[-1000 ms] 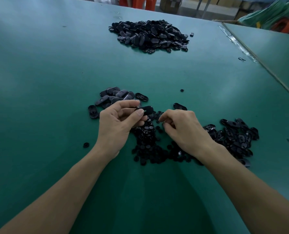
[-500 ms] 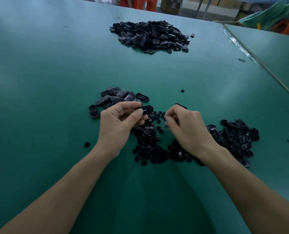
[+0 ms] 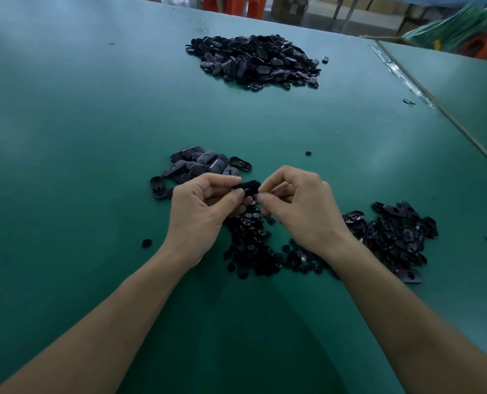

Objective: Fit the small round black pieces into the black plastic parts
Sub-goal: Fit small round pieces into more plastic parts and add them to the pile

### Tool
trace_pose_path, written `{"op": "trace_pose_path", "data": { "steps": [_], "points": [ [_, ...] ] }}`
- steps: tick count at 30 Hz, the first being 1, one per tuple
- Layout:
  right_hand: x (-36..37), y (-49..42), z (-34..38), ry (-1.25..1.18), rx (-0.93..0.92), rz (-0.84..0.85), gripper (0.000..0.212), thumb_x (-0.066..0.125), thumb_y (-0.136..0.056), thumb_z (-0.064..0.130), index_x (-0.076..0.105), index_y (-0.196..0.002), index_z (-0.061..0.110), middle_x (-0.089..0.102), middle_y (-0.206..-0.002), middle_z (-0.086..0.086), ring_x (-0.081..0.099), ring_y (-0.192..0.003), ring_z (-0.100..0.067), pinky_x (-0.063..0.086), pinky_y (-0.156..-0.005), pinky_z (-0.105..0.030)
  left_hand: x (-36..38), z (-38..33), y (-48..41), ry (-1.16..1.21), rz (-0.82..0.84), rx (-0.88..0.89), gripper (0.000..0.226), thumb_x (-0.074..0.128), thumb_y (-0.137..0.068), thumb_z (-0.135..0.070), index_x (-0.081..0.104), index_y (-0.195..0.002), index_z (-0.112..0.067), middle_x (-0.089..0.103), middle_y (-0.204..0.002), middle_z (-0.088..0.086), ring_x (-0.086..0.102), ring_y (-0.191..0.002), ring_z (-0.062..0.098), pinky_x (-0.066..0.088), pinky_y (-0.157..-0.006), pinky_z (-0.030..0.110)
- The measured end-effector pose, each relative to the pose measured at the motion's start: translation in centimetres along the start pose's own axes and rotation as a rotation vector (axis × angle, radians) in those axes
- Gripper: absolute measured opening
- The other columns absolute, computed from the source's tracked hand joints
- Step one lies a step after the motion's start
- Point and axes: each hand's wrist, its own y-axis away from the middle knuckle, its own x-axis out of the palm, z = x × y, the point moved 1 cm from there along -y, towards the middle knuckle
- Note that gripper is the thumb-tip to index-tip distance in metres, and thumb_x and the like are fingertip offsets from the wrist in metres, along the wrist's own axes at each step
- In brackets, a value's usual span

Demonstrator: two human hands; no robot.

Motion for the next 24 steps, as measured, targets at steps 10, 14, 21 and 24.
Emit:
{"op": "trace_pose_path", "data": {
  "steps": [10,14,21,24],
  "points": [
    [-0.36,0.13,0.09,-0.149,0.061,-0.096,0.014,0.077,-0.084,0.016,0.066,-0.089,0.023,0.073,-0.073,0.002,0.071,-0.07,-0.012,0.057,-0.071,-0.031,-0.01,0.01,0.0,0.008,0.0,-0.003,0.022,0.072,-0.086,0.005,0.076,-0.092,-0.016,0.077,-0.089,0.011,0.076,-0.082,0.026,0.059,-0.072,0.025],
    [-0.26,0.22,0.34,-0.131,0.013,-0.079,0.016,0.076,-0.085,0.01,0.072,-0.084,0.026,0.073,-0.073,0.006,0.071,-0.073,-0.01,0.06,-0.075,-0.034,-0.11,0.01,-0.07,-0.018,-0.003,0.0,0.024,0.073,-0.084,0.004,0.077,-0.092,-0.018,0.078,-0.088,0.008,0.076,-0.079,0.024,0.059,-0.072,0.025],
    [0.26,0.27,0.45,-0.16,0.015,-0.019,0.021,0.07,-0.088,0.004,0.072,-0.087,0.025,0.072,-0.07,0.003,0.07,-0.069,-0.009,0.057,-0.069,-0.024,0.0,-0.14,-0.11,-0.043,0.005,-0.014,0.022,0.073,-0.085,0.005,0.075,-0.095,-0.013,0.078,-0.086,0.007,0.075,-0.073,0.019,0.058,-0.07,0.022],
    [0.32,0.24,0.33,-0.293,0.082,0.001,0.016,0.071,-0.087,0.002,0.068,-0.088,0.017,0.074,-0.072,-0.004,0.072,-0.068,-0.014,0.053,-0.064,-0.021,0.0,-0.23,-0.08,-0.033,0.003,-0.021,0.021,0.072,-0.085,0.006,0.074,-0.095,-0.012,0.078,-0.086,0.007,0.074,-0.072,0.018,0.058,-0.069,0.021]
  ]
}}
